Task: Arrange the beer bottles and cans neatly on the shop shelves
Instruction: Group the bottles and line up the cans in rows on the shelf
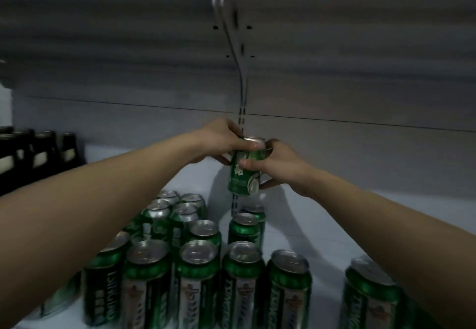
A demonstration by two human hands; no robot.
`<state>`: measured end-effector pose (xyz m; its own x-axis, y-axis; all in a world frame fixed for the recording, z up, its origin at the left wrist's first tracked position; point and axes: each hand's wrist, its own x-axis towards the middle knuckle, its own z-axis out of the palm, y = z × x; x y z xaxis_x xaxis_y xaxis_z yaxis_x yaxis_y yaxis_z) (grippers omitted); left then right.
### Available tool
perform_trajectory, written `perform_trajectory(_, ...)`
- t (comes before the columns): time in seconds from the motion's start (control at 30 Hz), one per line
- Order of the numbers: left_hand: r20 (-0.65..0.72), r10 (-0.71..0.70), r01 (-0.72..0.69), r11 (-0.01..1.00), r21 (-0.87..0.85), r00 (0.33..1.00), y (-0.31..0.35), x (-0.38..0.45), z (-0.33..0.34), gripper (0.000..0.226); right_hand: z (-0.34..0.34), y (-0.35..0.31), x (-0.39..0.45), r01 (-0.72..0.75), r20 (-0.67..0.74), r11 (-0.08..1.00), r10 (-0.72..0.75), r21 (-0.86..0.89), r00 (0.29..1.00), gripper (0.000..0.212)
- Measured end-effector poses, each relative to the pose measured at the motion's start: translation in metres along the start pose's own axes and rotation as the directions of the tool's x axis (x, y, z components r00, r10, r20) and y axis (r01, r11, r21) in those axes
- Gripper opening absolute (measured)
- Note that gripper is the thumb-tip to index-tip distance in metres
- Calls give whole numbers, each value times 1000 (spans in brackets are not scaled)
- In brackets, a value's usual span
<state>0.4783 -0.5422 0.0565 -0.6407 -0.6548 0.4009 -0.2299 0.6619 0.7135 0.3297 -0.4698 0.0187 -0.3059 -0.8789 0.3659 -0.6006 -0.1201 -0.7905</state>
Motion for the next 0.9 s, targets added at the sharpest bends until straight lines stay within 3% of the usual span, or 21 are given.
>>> perform_trajectory(0.07, -28, -45, 45, 999, -7, 999, -24, 0, -14, 51, 26, -2, 12, 2, 27, 1000, -2, -23, 1000, 46)
perform_trajectory(0.2, -65, -70, 70, 998, -9, 995, -60, 6, -16, 52, 52, 1, 30, 11, 50, 998, -8, -64, 999, 68)
perform_trajectory(0.27, -98, -67, 70, 997, 23, 993, -74, 12, -12, 48, 63, 5, 39, -9, 64, 994, 16, -111, 998, 69)
perform_trajectory(0.37, -98, -78, 96, 977, 188, 992, -95, 22, -4, 46, 80, 16, 50, -54, 39, 966, 66, -252, 997, 66)
perform_trajectory(0.53, -3, -197, 177, 872, 457, 980, -126, 38, 14, 32, 101, 33, 64, -138, 91, 832, 220, -537, 971, 56)
perform_trajectory(0.77, 75, -239, 118, 699, 706, 968, -141, 39, 25, 39, 111, 47, 71, -84, 230, 738, 314, -669, 921, 42)
perform_trajectory(0.9, 107, -303, 131, 666, 734, 947, -140, 39, 29, 41, 99, 49, 68, -33, 274, 754, 278, -656, 921, 50)
